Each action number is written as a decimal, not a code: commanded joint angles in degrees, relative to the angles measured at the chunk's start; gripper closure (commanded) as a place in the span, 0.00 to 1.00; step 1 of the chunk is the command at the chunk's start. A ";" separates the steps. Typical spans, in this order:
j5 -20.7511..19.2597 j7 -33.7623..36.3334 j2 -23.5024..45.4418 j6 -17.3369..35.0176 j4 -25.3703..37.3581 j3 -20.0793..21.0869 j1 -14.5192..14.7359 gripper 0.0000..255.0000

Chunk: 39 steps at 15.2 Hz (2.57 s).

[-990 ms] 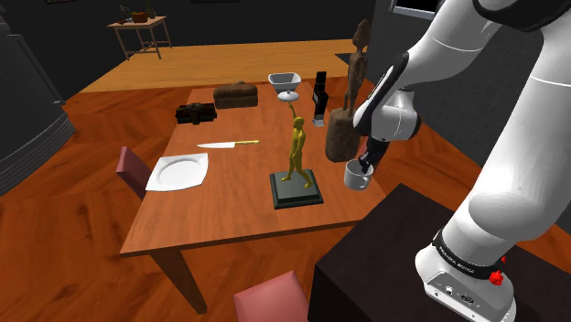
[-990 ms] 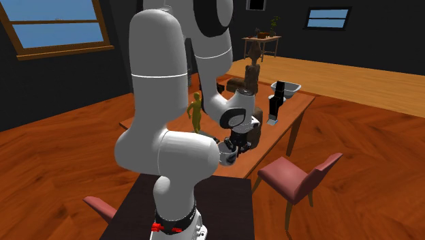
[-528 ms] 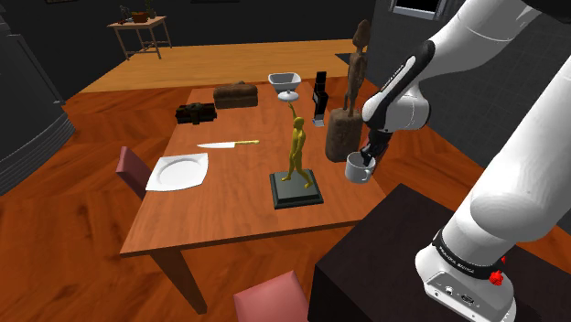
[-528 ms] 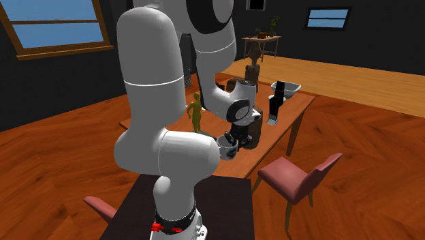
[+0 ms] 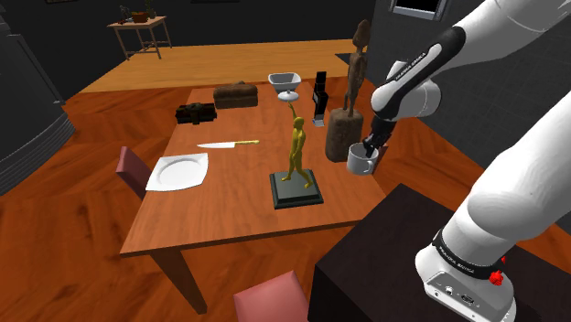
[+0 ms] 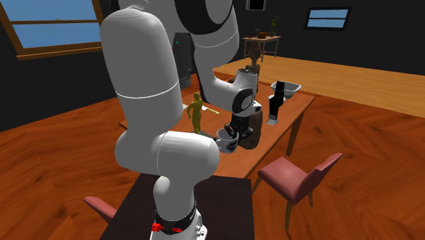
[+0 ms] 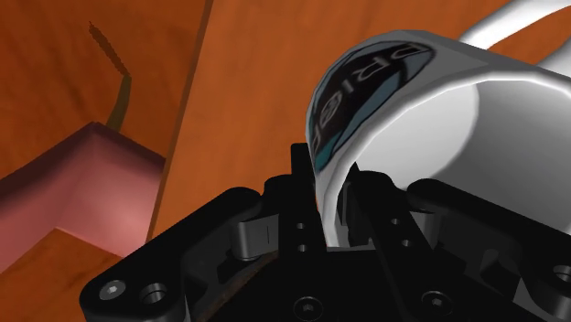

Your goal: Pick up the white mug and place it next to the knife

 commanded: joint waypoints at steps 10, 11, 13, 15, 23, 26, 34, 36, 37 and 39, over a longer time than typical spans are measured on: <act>-1.09 7.92 -1.73 -6.13 4.73 4.88 2.01 1.00; -0.38 8.99 -0.63 -6.09 5.79 5.68 2.92 1.00; 0.94 11.07 1.67 -6.11 8.10 7.22 4.61 1.00; 2.10 13.10 4.07 -6.28 10.66 8.70 6.13 1.00; 4.90 20.86 14.41 -8.45 23.25 13.58 11.01 1.00; 5.32 23.64 18.56 -9.89 28.90 14.93 12.52 1.00; 5.56 30.47 30.63 -15.51 46.78 17.46 16.00 1.00; 5.51 32.03 33.96 -17.38 52.02 17.90 16.74 1.00; 5.48 32.79 35.69 -18.40 54.80 18.10 17.10 1.00; 5.41 34.28 39.32 -20.63 60.70 18.46 17.76 1.00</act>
